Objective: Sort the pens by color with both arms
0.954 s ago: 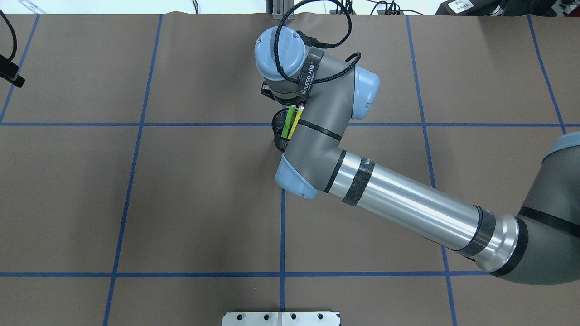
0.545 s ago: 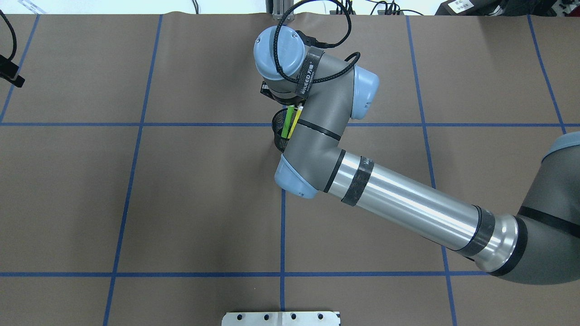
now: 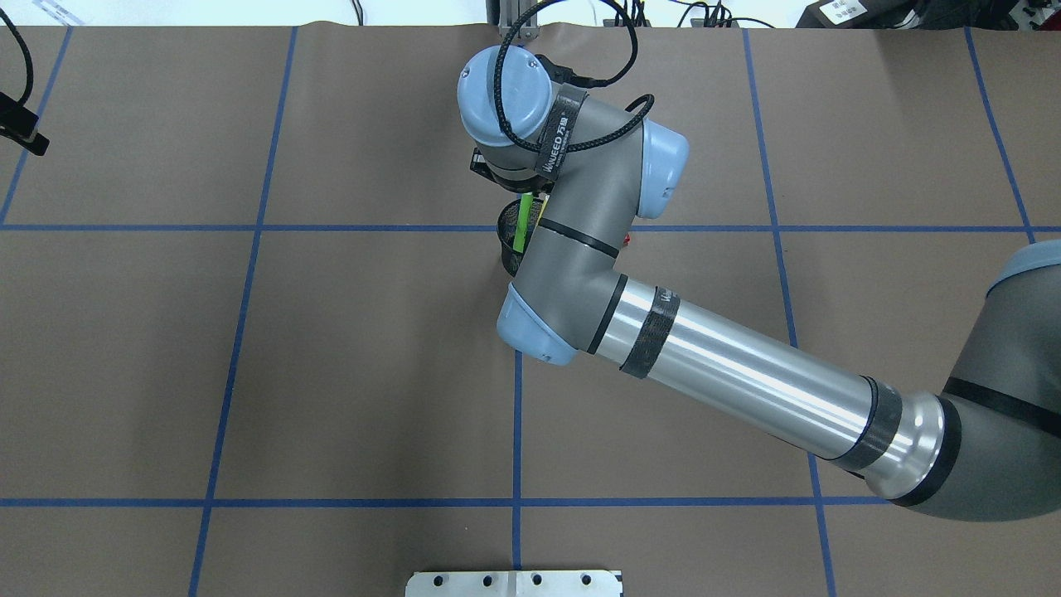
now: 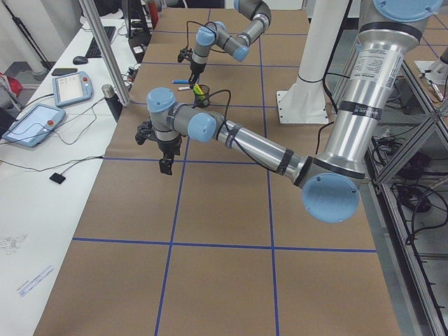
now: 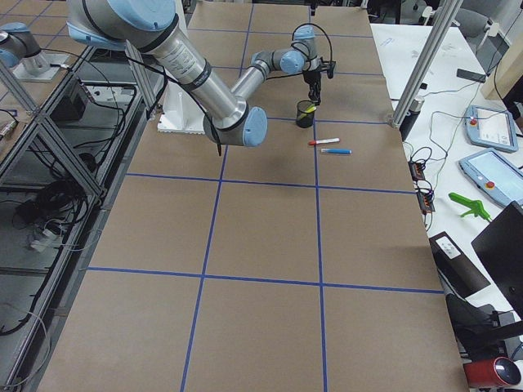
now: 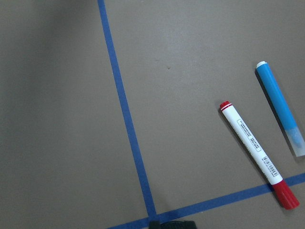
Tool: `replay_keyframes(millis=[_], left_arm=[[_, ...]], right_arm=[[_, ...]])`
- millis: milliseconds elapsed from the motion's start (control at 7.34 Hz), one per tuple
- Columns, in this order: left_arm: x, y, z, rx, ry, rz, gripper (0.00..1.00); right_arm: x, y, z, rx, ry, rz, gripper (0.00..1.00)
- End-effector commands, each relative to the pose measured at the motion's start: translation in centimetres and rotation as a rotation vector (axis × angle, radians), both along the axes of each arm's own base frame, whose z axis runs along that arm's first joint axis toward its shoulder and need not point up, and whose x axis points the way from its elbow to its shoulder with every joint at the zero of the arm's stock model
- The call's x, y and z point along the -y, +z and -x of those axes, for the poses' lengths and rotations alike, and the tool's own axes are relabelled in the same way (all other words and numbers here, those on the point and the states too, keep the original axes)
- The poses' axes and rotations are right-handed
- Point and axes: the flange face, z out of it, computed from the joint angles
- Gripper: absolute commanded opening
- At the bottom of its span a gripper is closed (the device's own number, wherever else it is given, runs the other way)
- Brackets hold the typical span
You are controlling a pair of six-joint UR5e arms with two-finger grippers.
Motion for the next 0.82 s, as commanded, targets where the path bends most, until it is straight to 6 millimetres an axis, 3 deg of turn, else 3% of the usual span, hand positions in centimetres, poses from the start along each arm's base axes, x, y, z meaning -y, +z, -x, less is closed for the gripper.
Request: replay_keyframes(millis=[0, 136, 272, 681], left_arm=[[2.1, -6.1, -1.4, -0.023, -0.09, 0.073, 1.0], [3.1, -10.6, -3.3, -0.021, -0.087, 0.108, 1.0], [3.2, -13.3, -5.7, -0.029, -0.1, 0.144, 1.0], [2.8, -17.8, -10.3, -0.062, -0.157, 0.215, 1.0]], right_arm=[[-0.4, 0.5, 0.4, -0.004, -0.006, 0.004, 0.31], [-0.5, 0.5, 0.5, -0.003, -0.005, 0.006, 0.32], [-0.5, 0.5, 0.5, -0.003, -0.005, 0.006, 0.32], [-0.7, 0.3, 0.6, -0.001, -0.009, 0.003, 0.19]])
